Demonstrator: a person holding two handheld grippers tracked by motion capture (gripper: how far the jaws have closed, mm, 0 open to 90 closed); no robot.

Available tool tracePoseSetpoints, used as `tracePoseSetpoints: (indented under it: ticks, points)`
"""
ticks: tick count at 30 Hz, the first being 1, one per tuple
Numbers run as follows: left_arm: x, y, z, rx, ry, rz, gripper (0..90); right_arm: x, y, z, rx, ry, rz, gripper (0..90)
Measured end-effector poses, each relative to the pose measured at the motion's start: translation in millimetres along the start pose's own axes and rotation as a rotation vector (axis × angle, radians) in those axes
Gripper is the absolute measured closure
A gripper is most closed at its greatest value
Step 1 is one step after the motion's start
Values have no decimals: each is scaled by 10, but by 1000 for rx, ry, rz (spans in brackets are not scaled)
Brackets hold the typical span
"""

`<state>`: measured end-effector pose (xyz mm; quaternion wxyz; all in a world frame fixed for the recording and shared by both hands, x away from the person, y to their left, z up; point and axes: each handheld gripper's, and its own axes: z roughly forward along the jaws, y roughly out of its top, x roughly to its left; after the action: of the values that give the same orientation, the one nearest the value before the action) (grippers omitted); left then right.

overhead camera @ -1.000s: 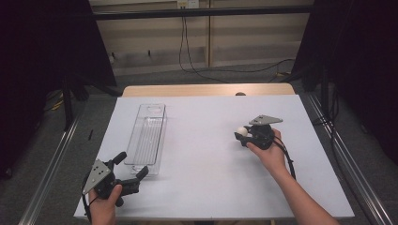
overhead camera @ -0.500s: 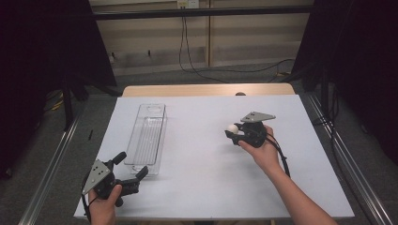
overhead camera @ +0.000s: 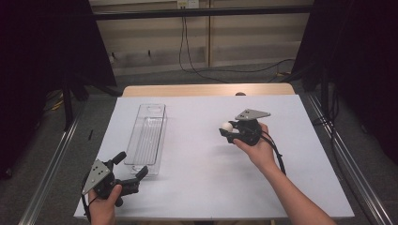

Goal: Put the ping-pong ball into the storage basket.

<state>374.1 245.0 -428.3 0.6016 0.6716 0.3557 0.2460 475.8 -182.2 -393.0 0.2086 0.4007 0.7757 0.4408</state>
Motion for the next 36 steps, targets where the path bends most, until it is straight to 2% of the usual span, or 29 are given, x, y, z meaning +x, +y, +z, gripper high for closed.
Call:
tracePoseSetpoints:
  ticks: [13,36]
  points:
    - [6,1,-2,0,1,1,14,111,102,59,-7,33,-11,514]
    - [2,1,-1,2,-3,2,14,239,218,146,0,57,-32,514]
